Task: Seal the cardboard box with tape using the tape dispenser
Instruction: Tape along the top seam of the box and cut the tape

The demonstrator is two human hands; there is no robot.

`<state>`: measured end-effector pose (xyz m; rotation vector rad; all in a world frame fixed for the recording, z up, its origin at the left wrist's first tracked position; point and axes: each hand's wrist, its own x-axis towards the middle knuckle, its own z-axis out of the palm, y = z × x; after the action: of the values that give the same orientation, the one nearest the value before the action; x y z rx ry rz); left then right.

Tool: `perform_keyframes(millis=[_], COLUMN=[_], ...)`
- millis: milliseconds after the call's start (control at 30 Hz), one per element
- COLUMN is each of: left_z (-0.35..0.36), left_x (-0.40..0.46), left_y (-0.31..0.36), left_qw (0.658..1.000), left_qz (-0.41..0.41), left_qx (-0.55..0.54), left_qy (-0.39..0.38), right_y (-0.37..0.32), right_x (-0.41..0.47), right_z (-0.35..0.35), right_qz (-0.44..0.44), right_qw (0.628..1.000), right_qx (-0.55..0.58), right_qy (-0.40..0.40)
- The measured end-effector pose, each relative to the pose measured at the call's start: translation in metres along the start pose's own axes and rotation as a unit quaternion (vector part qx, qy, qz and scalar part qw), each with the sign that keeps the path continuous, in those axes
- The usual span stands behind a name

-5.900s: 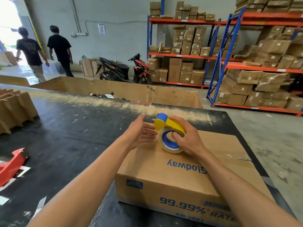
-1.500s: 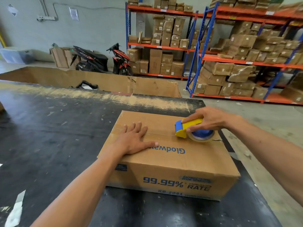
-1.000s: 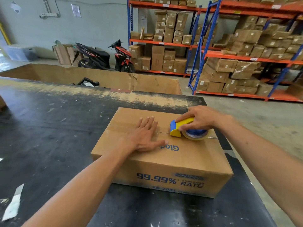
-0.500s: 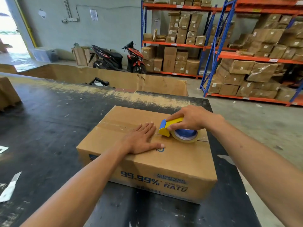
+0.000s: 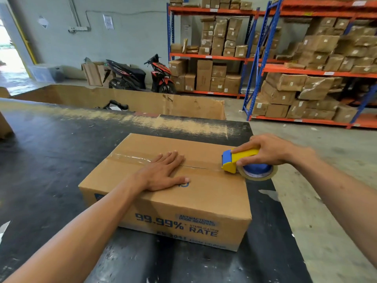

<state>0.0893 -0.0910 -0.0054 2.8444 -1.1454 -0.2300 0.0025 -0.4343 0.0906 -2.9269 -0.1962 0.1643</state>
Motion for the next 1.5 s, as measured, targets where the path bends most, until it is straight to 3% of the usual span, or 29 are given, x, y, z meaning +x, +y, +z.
perform_keyframes(millis=[133, 333, 600, 833, 1167, 1333, 1500], left_z=[-0.006, 0.006, 0.013, 0.012, -0.002, 0.009, 0.019], left_x=[0.012, 0.049, 0.054, 0.052, 0.057, 0.076, 0.083], left_y=[0.023, 0.099, 0.100, 0.101, 0.126, 0.177, 0.162], left_qw=[0.999, 0.998, 0.998, 0.999, 0.999, 0.998, 0.998], left_qz=[0.027, 0.032, 0.021, 0.025, 0.002, 0.054, 0.067], left_qx=[0.045, -0.048, -0.053, -0.031, -0.016, -0.017, 0.014], left_qy=[0.012, 0.001, 0.001, -0.006, -0.030, -0.030, -0.014], right_y=[0.006, 0.006, 0.014, 0.064, 0.071, 0.075, 0.079], right_x=[0.003, 0.001, -0.014, -0.056, -0.062, -0.061, -0.072], right_z=[0.000, 0.002, 0.007, 0.021, 0.049, 0.059, 0.058], right_qz=[-0.002, -0.020, -0.007, 0.054, 0.052, 0.053, 0.059], right_qw=[1.000, 0.999, 0.996, 0.977, 0.981, 0.978, 0.966], right_qx=[0.010, 0.031, 0.072, 0.199, 0.176, 0.186, 0.224], right_qy=[0.010, 0.017, 0.046, 0.057, 0.055, 0.079, 0.112])
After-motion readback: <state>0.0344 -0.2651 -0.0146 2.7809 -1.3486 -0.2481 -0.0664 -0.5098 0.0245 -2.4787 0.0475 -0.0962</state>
